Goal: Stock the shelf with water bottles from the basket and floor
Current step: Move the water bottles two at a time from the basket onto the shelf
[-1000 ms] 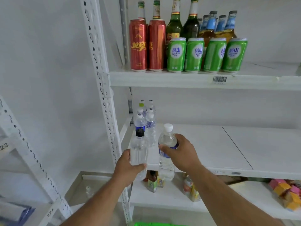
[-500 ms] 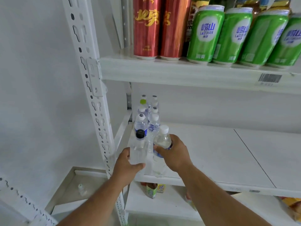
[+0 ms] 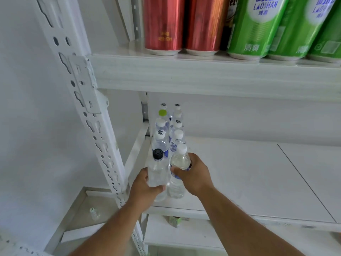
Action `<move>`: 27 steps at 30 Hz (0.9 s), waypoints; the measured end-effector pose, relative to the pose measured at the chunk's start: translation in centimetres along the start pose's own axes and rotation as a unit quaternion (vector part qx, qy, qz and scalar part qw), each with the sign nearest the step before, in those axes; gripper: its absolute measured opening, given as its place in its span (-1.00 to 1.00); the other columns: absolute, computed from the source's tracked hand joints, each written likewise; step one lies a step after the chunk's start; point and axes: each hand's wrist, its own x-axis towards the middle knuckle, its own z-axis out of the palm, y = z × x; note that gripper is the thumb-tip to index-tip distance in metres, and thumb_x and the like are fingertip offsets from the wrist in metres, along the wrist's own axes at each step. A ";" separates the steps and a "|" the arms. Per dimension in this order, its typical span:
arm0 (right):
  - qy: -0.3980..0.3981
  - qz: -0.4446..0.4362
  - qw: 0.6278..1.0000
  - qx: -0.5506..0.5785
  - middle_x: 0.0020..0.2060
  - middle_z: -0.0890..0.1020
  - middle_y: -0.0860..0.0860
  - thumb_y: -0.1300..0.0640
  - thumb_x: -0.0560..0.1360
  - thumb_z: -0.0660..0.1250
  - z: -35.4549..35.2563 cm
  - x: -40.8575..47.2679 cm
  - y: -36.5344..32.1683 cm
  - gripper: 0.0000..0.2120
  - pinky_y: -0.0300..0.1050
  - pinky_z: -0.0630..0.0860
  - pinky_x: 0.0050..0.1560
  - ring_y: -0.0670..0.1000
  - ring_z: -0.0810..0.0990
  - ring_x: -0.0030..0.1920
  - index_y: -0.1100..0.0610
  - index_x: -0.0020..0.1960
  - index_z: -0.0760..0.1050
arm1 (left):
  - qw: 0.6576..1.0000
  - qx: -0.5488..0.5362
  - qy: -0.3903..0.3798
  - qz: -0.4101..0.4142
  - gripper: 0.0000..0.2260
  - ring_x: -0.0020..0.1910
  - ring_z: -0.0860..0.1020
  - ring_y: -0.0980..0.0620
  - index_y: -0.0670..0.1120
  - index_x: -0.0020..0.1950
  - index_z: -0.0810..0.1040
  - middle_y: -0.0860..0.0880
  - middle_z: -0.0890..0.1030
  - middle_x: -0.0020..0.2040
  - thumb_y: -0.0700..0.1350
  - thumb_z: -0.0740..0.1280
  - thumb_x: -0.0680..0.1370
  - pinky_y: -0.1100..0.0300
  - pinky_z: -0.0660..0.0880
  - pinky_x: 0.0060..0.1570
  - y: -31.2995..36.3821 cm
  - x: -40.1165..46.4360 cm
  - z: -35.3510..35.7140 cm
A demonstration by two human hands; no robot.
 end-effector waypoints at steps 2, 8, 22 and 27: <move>0.002 -0.004 1.000 0.013 -0.13 0.62 -0.21 -0.02 0.33 0.53 0.2 0.0 0.0 -0.61 -0.45 0.37 -0.32 -0.29 0.57 -0.16 -0.16 0.09 0.47 | 1.000 -0.012 -0.006 0.007 -0.43 0.09 0.49 0.29 0.07 0.21 0.45 0.14 0.57 0.08 -0.20 0.60 0.31 0.37 0.42 -0.06 -0.1 0.3 0.2; 0.006 -0.006 1.000 0.026 -0.09 0.60 -0.28 -0.07 0.29 0.55 0.8 -0.6 0.9 -0.57 -0.47 0.42 -0.27 -0.35 0.55 -0.10 -0.30 0.01 0.39 | 0.999 -0.026 -0.020 0.019 -0.41 0.11 0.51 0.31 0.03 0.28 0.45 0.09 0.58 0.15 -0.25 0.59 0.34 0.40 0.44 -0.01 -0.6 0.7 0.4; -0.023 0.030 0.999 -0.034 -0.09 0.56 -0.20 0.00 0.35 0.54 1.6 -0.3 2.5 -0.54 -0.40 0.37 -0.30 -0.16 0.56 -0.13 -0.12 0.12 0.36 | 1.000 0.017 -0.012 0.011 -0.38 0.15 0.50 0.11 0.13 0.33 0.42 0.08 0.58 0.14 -0.11 0.59 0.34 0.24 0.40 0.03 -1.0 1.3 0.3; -0.021 0.031 0.999 -0.026 -0.07 0.56 -0.20 0.02 0.36 0.53 1.7 0.0 2.3 -0.54 -0.41 0.38 -0.30 -0.17 0.55 -0.11 -0.13 0.13 0.36 | 1.000 0.015 -0.024 0.008 -0.43 0.16 0.52 0.11 0.15 0.27 0.43 0.10 0.59 0.12 -0.13 0.59 0.35 0.23 0.45 0.06 -1.2 1.5 0.2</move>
